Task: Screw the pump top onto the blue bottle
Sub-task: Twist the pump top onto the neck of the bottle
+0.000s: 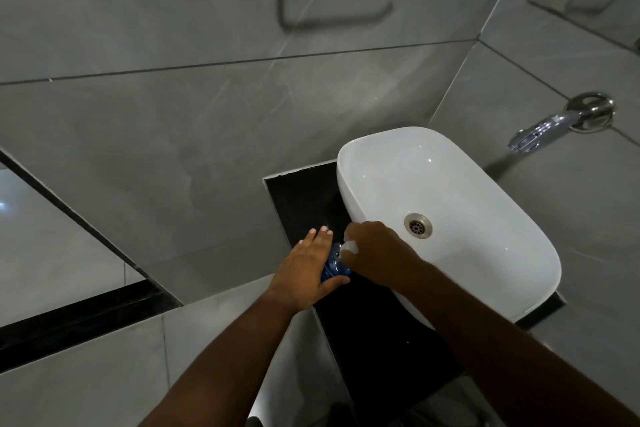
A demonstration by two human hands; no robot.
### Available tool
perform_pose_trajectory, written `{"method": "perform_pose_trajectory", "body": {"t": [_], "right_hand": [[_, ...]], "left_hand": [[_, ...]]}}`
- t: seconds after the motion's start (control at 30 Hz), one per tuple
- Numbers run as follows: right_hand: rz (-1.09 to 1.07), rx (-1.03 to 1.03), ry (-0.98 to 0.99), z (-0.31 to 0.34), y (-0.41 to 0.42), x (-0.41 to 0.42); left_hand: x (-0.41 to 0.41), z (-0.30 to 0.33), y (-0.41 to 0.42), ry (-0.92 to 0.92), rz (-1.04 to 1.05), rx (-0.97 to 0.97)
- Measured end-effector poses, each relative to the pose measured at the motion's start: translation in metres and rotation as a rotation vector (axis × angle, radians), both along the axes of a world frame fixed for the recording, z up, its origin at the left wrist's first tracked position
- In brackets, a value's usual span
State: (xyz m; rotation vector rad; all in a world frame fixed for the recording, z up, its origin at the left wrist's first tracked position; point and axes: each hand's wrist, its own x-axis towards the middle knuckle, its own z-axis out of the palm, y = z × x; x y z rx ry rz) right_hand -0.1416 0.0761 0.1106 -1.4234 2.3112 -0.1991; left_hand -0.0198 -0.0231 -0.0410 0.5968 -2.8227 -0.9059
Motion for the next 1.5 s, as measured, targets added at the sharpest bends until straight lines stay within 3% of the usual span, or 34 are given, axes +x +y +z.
{"method": "perform_pose_trajectory", "body": {"t": [0.3,0.43,0.67,0.73,0.83,1.1,1.37,1.5], "right_hand": [[-0.030,0.069,-0.045,-0.035,-0.017,-0.001],[-0.004,0.172,0.026,-0.040,-0.018,-0.007],[-0.095,0.053,0.062,-0.044,-0.013,-0.009],[-0.057,0.008,-0.025,-0.041,-0.009,-0.011],[0.022,0.036,-0.120,-0.037,-0.007,-0.014],[-0.022,0.047,-0.015,-0.037,-0.010,-0.012],[0.042,0.004,-0.177,-0.043,0.002,-0.014],[-0.111,-0.024,-0.186,-0.055,0.006,-0.013]], "left_hand": [[0.001,0.006,0.002,0.014,-0.002,-0.009],[0.001,0.008,0.004,0.039,0.006,0.007],[0.001,0.010,0.005,0.019,0.011,0.030],[0.001,0.012,0.005,0.028,0.015,0.038],[0.001,0.013,0.006,0.045,0.019,0.052],[0.000,0.012,0.001,-0.002,-0.002,0.007],[0.001,0.013,0.004,0.020,0.008,0.015],[0.001,0.011,0.004,0.011,0.011,0.002]]}}
